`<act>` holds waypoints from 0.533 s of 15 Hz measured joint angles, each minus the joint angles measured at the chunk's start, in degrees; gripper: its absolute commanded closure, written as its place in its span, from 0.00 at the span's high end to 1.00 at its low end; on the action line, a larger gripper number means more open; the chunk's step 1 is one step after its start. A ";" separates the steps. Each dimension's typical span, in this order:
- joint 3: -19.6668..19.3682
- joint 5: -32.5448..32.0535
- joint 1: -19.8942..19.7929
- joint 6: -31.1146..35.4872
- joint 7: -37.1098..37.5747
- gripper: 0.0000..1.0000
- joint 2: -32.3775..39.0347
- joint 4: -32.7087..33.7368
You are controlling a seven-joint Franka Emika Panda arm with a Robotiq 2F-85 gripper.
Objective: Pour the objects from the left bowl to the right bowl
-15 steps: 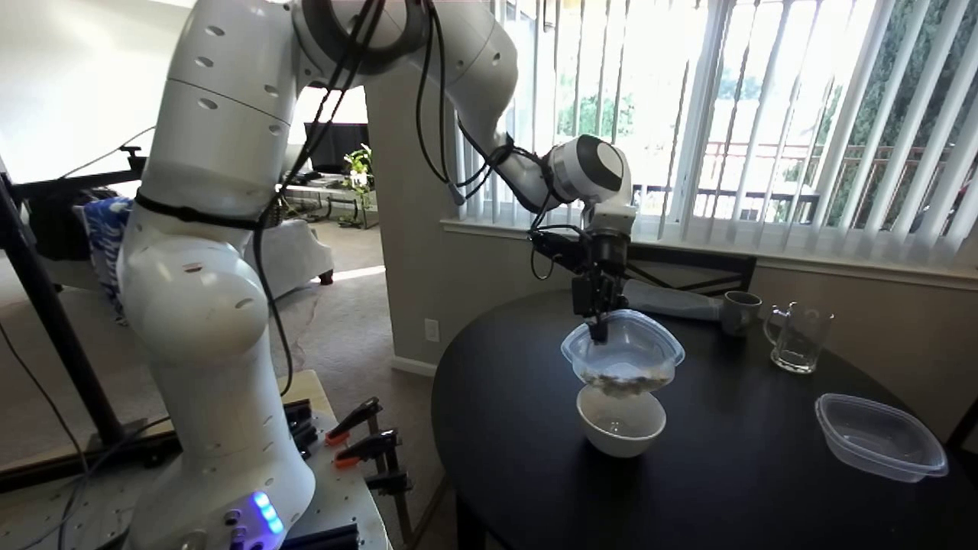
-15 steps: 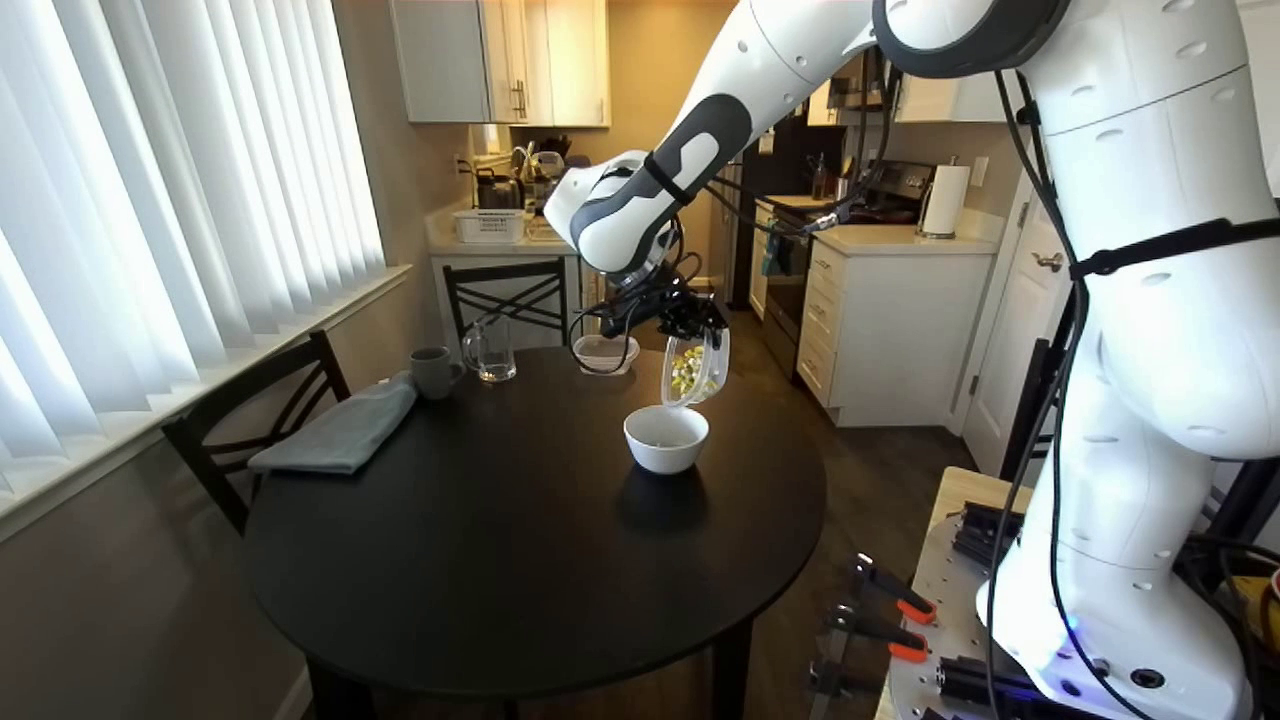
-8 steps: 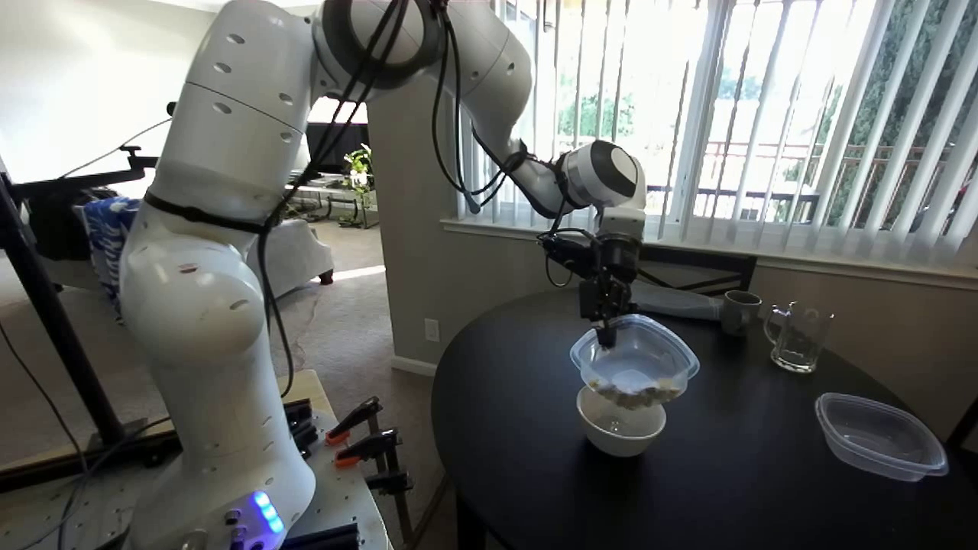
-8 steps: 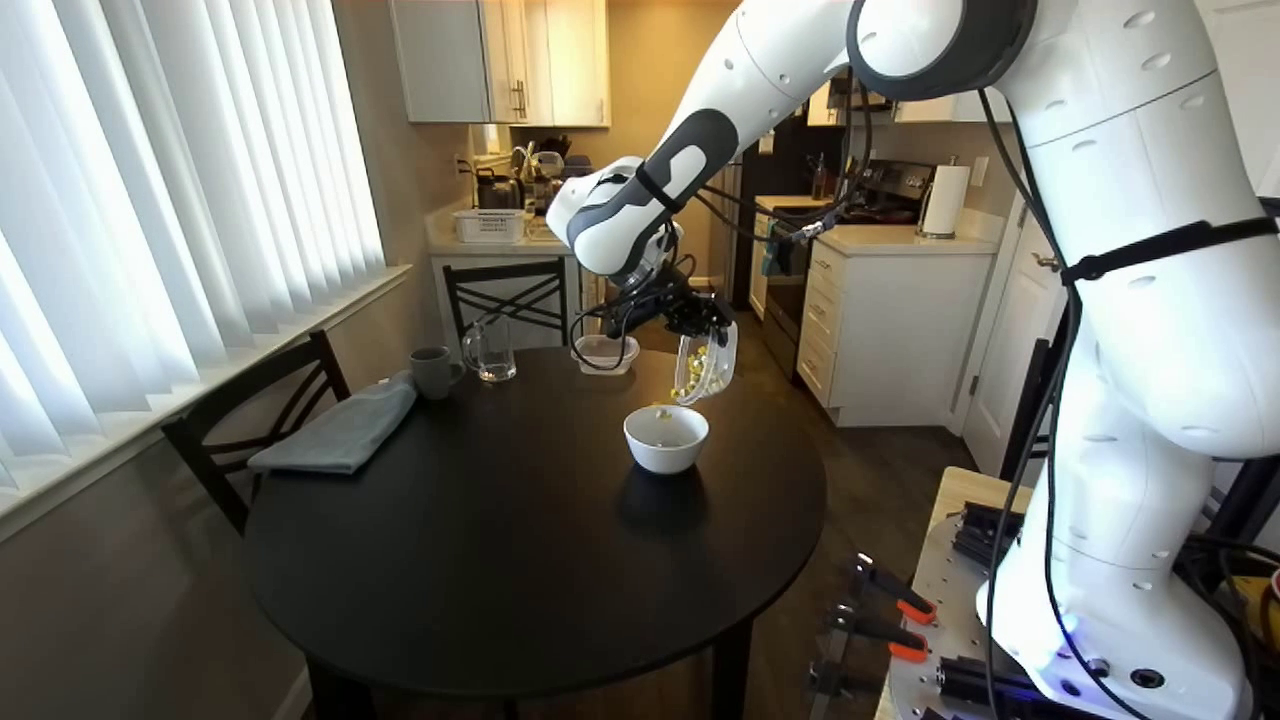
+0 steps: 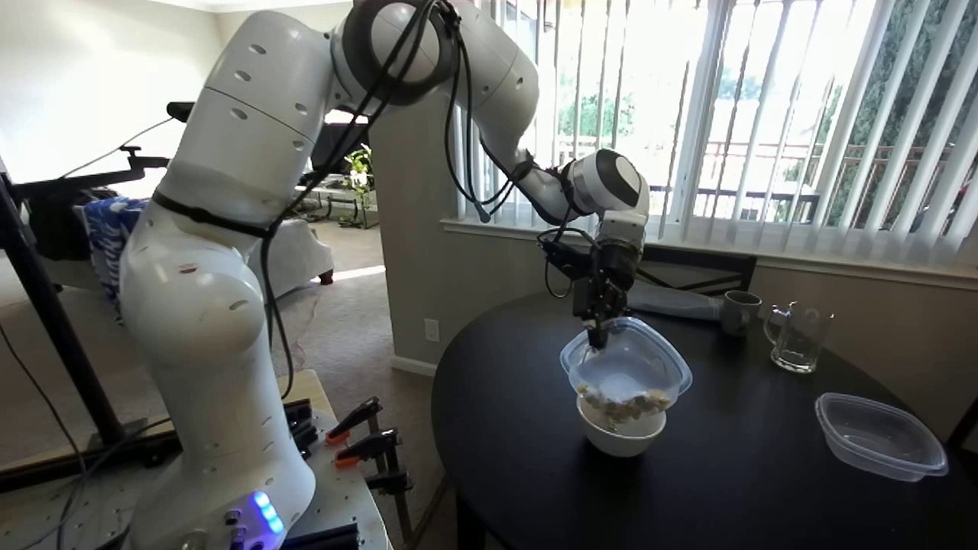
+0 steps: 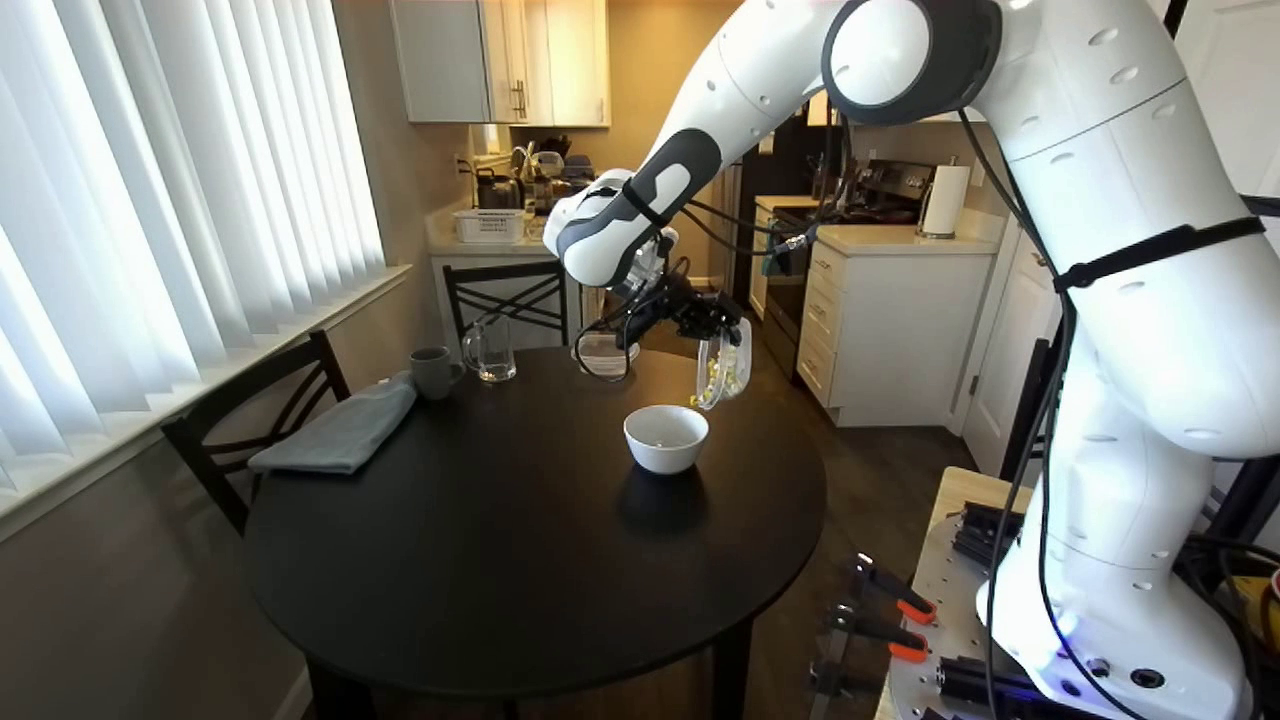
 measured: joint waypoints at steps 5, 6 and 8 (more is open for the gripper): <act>1.15 0.00 0.02 -5.67 0.00 0.01 2.33 3.70; 1.56 0.00 0.14 -6.84 0.00 0.01 2.61 4.79; 2.34 0.00 0.56 -9.67 0.00 0.01 3.13 7.19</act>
